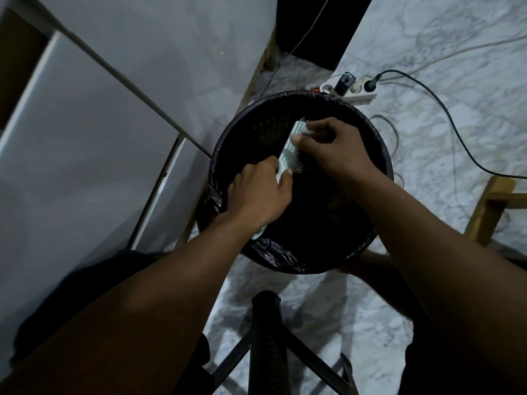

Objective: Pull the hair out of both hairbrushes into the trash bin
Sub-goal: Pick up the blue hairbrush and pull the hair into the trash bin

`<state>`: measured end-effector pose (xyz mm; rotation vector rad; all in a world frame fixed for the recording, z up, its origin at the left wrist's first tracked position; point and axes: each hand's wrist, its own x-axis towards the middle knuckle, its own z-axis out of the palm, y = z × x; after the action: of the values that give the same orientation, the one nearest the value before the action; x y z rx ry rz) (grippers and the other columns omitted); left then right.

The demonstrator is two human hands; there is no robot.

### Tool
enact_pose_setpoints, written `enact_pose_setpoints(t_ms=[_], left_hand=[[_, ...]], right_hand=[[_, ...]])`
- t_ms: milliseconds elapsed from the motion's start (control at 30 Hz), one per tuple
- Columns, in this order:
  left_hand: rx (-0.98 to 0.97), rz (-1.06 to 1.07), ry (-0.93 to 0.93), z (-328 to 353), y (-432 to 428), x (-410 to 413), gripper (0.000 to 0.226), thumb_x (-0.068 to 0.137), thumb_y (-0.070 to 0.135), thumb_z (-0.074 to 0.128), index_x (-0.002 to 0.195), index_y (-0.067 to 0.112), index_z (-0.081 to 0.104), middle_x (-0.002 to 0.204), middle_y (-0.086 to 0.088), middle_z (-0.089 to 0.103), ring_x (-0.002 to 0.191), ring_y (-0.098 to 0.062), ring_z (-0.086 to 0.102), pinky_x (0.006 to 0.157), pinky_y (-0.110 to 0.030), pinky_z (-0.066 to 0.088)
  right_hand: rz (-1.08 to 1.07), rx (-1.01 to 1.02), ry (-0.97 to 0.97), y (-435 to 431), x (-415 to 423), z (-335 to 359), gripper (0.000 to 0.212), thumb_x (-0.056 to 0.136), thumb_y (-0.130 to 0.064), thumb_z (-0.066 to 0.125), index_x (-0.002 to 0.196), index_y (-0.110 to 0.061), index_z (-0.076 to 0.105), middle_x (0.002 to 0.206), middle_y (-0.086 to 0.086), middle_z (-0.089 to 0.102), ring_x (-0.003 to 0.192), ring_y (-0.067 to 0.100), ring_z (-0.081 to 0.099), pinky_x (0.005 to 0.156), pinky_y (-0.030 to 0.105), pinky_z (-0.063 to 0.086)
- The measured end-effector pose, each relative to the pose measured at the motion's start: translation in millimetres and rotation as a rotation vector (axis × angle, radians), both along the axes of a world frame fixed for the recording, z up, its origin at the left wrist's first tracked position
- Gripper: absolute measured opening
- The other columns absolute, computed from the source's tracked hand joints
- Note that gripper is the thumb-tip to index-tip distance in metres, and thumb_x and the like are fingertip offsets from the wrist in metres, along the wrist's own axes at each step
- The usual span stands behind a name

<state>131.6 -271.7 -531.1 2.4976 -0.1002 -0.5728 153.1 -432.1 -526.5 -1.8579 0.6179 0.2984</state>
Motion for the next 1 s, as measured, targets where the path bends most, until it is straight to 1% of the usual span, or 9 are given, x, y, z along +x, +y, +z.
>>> enact_pose_setpoints(t_ms=[100, 233, 333, 433, 567, 667, 767, 867, 1000], left_hand=[[0.014, -0.031, -0.020, 0.4, -0.4, -1.1, 0.032, 0.100, 0.050, 0.048, 0.092, 0.021, 0.058, 0.086, -0.003, 0.066, 0.080, -0.031, 0.063, 0.063, -0.034, 0.037], [-0.032, 0.037, 0.002, 0.4, -0.5, 2.8, 0.032, 0.099, 0.050, 0.050, 0.091, 0.021, 0.061, 0.080, -0.001, 0.066, 0.076, -0.031, 0.065, 0.060, -0.034, 0.041], [-0.060, 0.081, 0.022, -0.7, -0.4, 4.4, 0.032, 0.099, 0.049, 0.052, 0.084, 0.021, 0.057, 0.073, 0.002, 0.062, 0.072, -0.029, 0.064, 0.058, -0.033, 0.040], [-0.050, 0.116, 0.035, -3.1, -0.6, 4.6, 0.032, 0.098, 0.051, 0.051, 0.087, 0.022, 0.060, 0.081, -0.001, 0.067, 0.078, -0.031, 0.066, 0.062, -0.036, 0.046], [-0.053, 0.119, 0.026, -3.2, -0.7, 4.9, 0.030, 0.097, 0.050, 0.051, 0.091, 0.023, 0.061, 0.084, -0.001, 0.068, 0.079, -0.030, 0.067, 0.065, -0.038, 0.052], [-0.052, 0.108, 0.020, -2.7, -0.3, 4.7, 0.032, 0.097, 0.051, 0.051, 0.092, 0.022, 0.064, 0.081, 0.000, 0.069, 0.078, -0.029, 0.067, 0.067, -0.040, 0.055], [-0.054, 0.111, 0.027, -2.0, -0.3, 5.5, 0.032, 0.097, 0.051, 0.050, 0.092, 0.022, 0.063, 0.083, 0.000, 0.069, 0.080, -0.029, 0.067, 0.067, -0.040, 0.054], [-0.046, 0.123, 0.036, -2.4, -0.3, 6.3, 0.031, 0.097, 0.052, 0.050, 0.091, 0.023, 0.060, 0.089, -0.003, 0.069, 0.085, -0.032, 0.066, 0.071, -0.041, 0.054], [-0.035, 0.134, 0.037, -1.9, -0.2, 5.6, 0.027, 0.098, 0.050, 0.051, 0.090, 0.025, 0.057, 0.093, -0.004, 0.069, 0.088, -0.032, 0.066, 0.070, -0.038, 0.050]], right_hand=[[-0.099, -0.039, 0.017, -5.7, 0.5, -5.9, 0.025, 0.079, -0.021, 0.084, 0.098, -0.006, 0.076, 0.092, 0.009, 0.077, 0.080, 0.018, 0.076, 0.069, 0.031, 0.063], [-0.318, 0.260, 0.044, -1.8, 1.9, -6.2, 0.018, 0.090, -0.003, 0.070, 0.102, 0.010, 0.067, 0.096, 0.023, 0.073, 0.076, 0.027, 0.076, 0.063, 0.036, 0.064], [-0.442, 0.408, 0.087, 2.0, 6.4, -3.4, 0.012, 0.097, 0.002, 0.057, 0.109, 0.005, 0.058, 0.090, 0.020, 0.067, 0.074, 0.025, 0.072, 0.061, 0.037, 0.064], [-0.332, 0.459, 0.101, 2.6, 6.2, -3.2, 0.020, 0.095, -0.002, 0.060, 0.115, -0.002, 0.057, 0.095, 0.012, 0.068, 0.081, 0.021, 0.072, 0.069, 0.038, 0.063], [-0.091, 0.184, -0.006, 6.2, 0.5, -7.1, 0.033, 0.079, -0.005, 0.082, 0.110, 0.000, 0.070, 0.099, 0.009, 0.074, 0.083, 0.015, 0.073, 0.070, 0.027, 0.061], [-0.185, 0.238, 0.001, 4.5, 1.5, -7.8, 0.010, 0.080, 0.001, 0.079, 0.086, -0.003, 0.072, 0.085, 0.010, 0.073, 0.074, 0.019, 0.072, 0.067, 0.029, 0.061], [-0.308, 0.364, 0.051, 5.0, 2.4, -4.7, 0.015, 0.086, 0.006, 0.071, 0.078, -0.004, 0.065, 0.082, 0.010, 0.067, 0.073, 0.022, 0.070, 0.068, 0.035, 0.065], [-0.455, 0.488, 0.137, 6.6, 4.4, -2.4, 0.014, 0.092, 0.009, 0.059, 0.083, -0.001, 0.061, 0.083, 0.012, 0.065, 0.076, 0.024, 0.067, 0.066, 0.035, 0.064], [-0.457, 0.621, 0.196, 2.9, 5.7, -1.7, 0.023, 0.091, 0.005, 0.058, 0.111, -0.005, 0.058, 0.103, 0.014, 0.066, 0.090, 0.028, 0.068, 0.068, 0.042, 0.064]])
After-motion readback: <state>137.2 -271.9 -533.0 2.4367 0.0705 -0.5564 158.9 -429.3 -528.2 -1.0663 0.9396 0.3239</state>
